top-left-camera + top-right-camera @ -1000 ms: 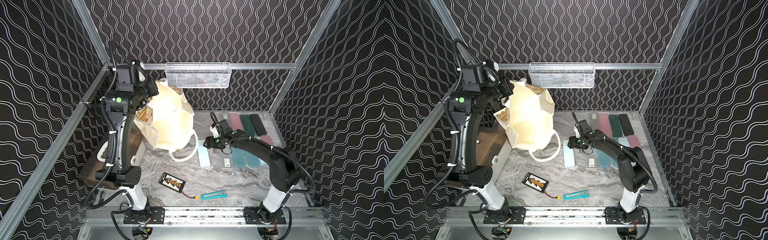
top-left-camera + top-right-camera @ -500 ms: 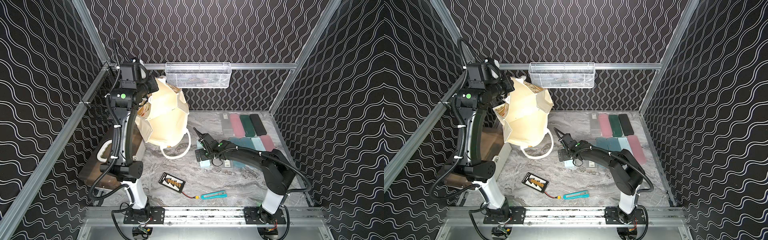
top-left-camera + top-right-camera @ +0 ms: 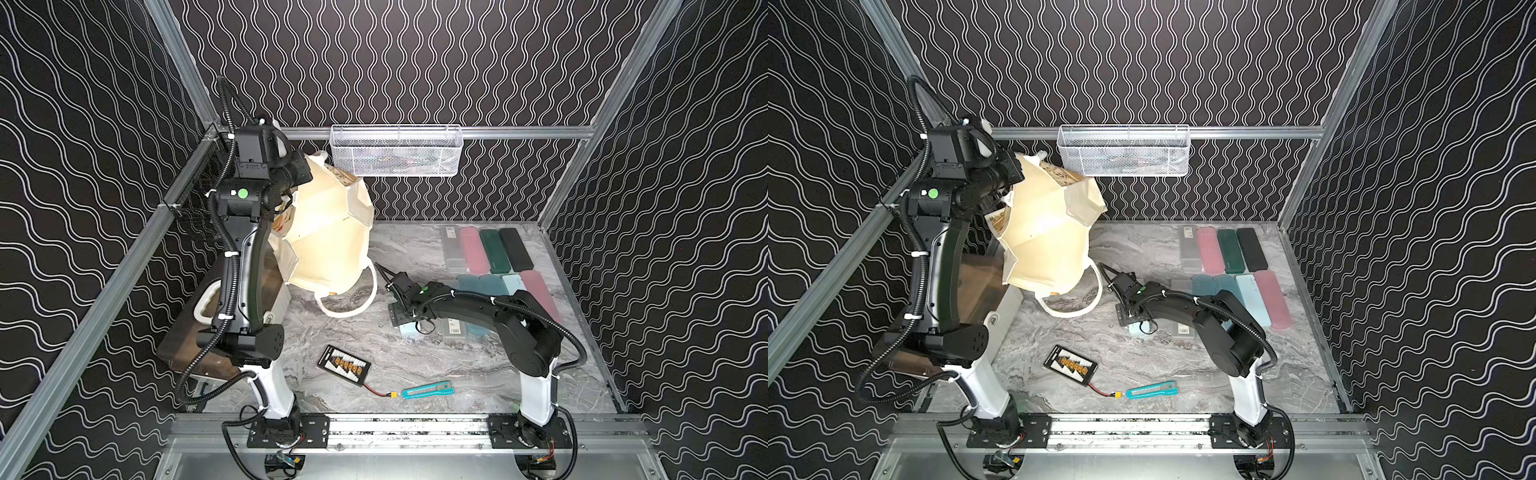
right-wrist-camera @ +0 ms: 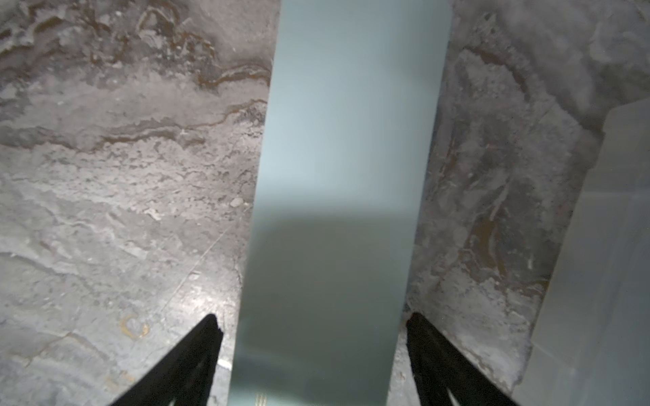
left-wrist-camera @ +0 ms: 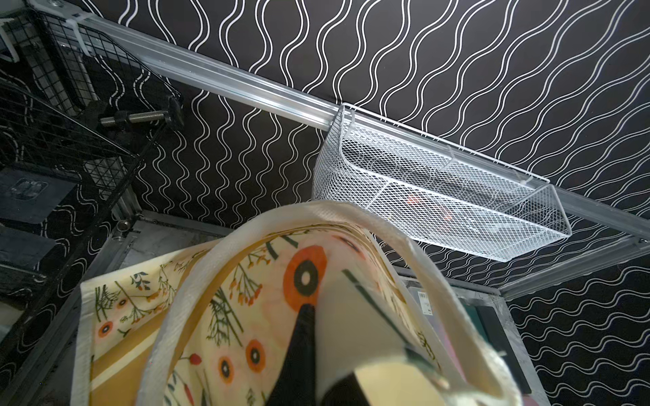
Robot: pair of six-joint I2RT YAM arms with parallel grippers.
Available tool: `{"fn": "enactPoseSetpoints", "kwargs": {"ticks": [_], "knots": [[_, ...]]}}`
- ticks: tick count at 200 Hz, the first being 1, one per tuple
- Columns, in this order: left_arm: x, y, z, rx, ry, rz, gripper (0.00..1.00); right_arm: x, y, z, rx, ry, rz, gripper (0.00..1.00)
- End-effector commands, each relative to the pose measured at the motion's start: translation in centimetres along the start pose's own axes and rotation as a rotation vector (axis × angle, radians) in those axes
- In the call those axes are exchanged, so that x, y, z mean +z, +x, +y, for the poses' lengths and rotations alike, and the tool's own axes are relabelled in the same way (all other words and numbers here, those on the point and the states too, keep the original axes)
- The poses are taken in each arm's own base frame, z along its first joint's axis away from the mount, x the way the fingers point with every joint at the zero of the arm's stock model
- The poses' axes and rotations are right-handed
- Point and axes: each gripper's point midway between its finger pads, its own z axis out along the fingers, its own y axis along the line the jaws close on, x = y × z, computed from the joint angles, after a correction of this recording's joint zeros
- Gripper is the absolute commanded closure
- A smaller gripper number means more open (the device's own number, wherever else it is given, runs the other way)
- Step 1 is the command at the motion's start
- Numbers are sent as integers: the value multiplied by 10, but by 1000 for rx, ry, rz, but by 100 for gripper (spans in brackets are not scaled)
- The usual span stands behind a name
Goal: Take out the pencil case from the canvas bag
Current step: Pick up the pencil case from the center of the board.
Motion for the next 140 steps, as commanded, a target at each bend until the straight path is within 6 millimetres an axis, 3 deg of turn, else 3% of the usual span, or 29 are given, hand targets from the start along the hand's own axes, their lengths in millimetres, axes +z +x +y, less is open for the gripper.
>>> {"fn": "enactPoseSetpoints", "kwargs": {"ticks": [1, 72, 99, 140], "knots": [[-9, -27, -11, -1, 47, -108, 100, 1, 0, -1, 13, 12, 5, 22], [-12, -24, -13, 0, 62, -100, 100, -7, -1, 0, 43, -9, -1, 35], [-14, -21, -16, -13, 80, -87, 100, -32, -15, 0, 60, -43, -54, 35], [-15, 0, -23, -68, 150, -28, 100, -79, -33, -14, 76, -90, -148, 36]]}}
